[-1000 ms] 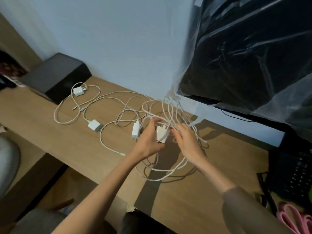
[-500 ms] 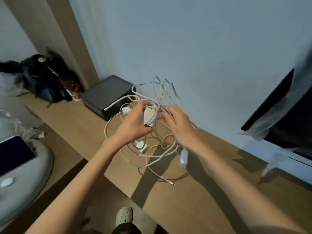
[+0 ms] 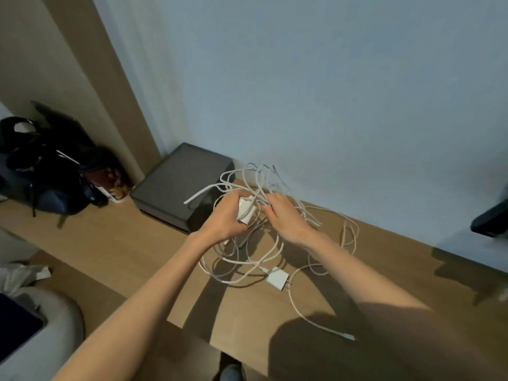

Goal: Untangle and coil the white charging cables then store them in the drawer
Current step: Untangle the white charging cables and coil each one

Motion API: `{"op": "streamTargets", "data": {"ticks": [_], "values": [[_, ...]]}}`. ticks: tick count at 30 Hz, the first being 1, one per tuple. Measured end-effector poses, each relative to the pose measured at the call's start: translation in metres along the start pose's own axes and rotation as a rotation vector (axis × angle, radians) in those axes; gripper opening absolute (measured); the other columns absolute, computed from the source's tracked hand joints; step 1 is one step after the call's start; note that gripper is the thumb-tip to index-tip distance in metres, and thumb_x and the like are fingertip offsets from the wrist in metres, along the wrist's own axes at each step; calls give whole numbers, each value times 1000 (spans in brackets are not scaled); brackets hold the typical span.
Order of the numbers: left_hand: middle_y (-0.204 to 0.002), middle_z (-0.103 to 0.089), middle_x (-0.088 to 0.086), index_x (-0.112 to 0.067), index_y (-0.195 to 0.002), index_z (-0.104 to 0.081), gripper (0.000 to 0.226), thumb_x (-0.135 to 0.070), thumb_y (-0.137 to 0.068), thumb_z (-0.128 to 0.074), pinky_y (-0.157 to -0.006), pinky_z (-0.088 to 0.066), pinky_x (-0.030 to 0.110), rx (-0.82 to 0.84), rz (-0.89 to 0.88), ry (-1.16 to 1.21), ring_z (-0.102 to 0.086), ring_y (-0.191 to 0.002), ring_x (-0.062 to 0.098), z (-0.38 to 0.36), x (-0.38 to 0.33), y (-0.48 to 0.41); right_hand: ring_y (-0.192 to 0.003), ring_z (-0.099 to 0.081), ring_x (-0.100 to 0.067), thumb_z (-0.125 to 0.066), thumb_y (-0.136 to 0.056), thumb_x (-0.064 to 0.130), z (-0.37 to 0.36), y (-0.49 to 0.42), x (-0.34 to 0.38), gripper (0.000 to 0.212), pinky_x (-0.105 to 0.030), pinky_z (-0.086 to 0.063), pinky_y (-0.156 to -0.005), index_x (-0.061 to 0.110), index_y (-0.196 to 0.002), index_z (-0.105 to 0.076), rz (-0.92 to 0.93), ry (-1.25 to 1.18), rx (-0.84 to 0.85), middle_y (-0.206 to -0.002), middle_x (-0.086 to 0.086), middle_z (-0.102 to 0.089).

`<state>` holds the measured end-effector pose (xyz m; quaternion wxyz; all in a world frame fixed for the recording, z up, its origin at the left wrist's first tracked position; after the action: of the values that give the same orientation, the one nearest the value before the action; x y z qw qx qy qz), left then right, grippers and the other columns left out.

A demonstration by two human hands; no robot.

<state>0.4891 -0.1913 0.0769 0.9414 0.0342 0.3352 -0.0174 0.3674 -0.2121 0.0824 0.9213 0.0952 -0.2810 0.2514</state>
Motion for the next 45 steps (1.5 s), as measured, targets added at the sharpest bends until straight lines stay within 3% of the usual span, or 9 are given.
{"op": "streamTargets", "data": {"ticks": [3,12,17,23,30,35,39,42,45], "values": [[-130,-48,10,-12,-128,-41,64,-7,-70,-68,-93,-37,26,68,52,-21,-46,-122,25,-23,31,-12,-107,-46,-30,-38,-102,17,-30,-15,-16,22,-37,-34,-89,2,-111,-51,-71,56,53,-115,-18,-51],[-133,-44,15,-11,-132,-36,66,0,-74,-67,-94,-35,30,219,115,-106,-44,-121,30,-81,85,-40,-131,-26,-31,-34,-101,10,-101,-39,-69,31,-44,-28,-106,8,-131,-40,-316,168,251,-139,-14,-35],[-132,-40,17,-11,-134,-35,67,0,-76,-66,-98,-40,42,221,153,-149,-42,-120,36,-93,95,-36,-135,-21,-31,-36,-100,8,-113,-39,-80,47,-42,-24,-110,13,-146,-30,-304,96,324,-144,-13,-34],[-151,-11,16,-13,-132,-42,54,-6,-83,-64,-109,-28,35,1,137,-179,-11,-141,33,-75,77,-19,-131,-29,-16,-44,-99,15,-77,-27,-78,32,-29,-25,-107,21,-128,-56,-232,11,222,-136,-1,-41],[-149,-22,12,-14,-136,-41,53,-11,-87,-61,-110,-35,38,-57,-16,-77,-26,-137,28,-69,4,-5,-114,-32,-3,-49,-97,13,2,34,-88,28,-19,-27,-99,20,-122,-60,-176,7,-179,-126,4,-50],[-141,-33,15,-9,-135,-42,51,-9,-87,-58,-110,-28,33,69,-131,0,-28,-135,28,-119,-54,1,-120,-25,-12,-63,-89,23,34,104,-132,42,-33,-30,-105,24,-129,-52,-353,105,-418,-136,1,-41],[-143,-32,13,-15,-140,-37,61,-15,-84,-63,-110,-26,34,246,-100,-36,-29,-134,30,-181,-70,9,-131,-24,-25,-66,-84,47,14,145,-176,71,-41,-25,-108,32,-144,-30,-605,-23,-332,-150,-2,-27],[-150,-21,9,-26,-142,-31,68,-22,-82,-62,-108,-28,39,379,-50,-169,-27,-131,35,-215,-62,17,-133,-30,-31,-48,-74,77,-12,155,-192,88,-47,-29,-109,37,-147,-20,-661,-149,-218,-153,-5,-26],[-148,-20,5,-31,-141,-32,65,-29,-83,-62,-103,-32,37,330,3,-279,-31,-123,33,-229,-53,22,-134,-31,-34,-48,-75,78,-25,151,-206,89,-50,-30,-108,39,-148,-15,-716,-208,-154,-153,-5,-27]]}}
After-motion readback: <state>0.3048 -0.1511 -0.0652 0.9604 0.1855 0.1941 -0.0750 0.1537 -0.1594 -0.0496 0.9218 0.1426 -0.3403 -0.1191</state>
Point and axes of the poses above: each hand's wrist, its own y-axis away from the middle knuckle, its own z-axis out of the back of the hand, x = y × z, the point moved 7 cm from there along -y, towards the middle knuckle
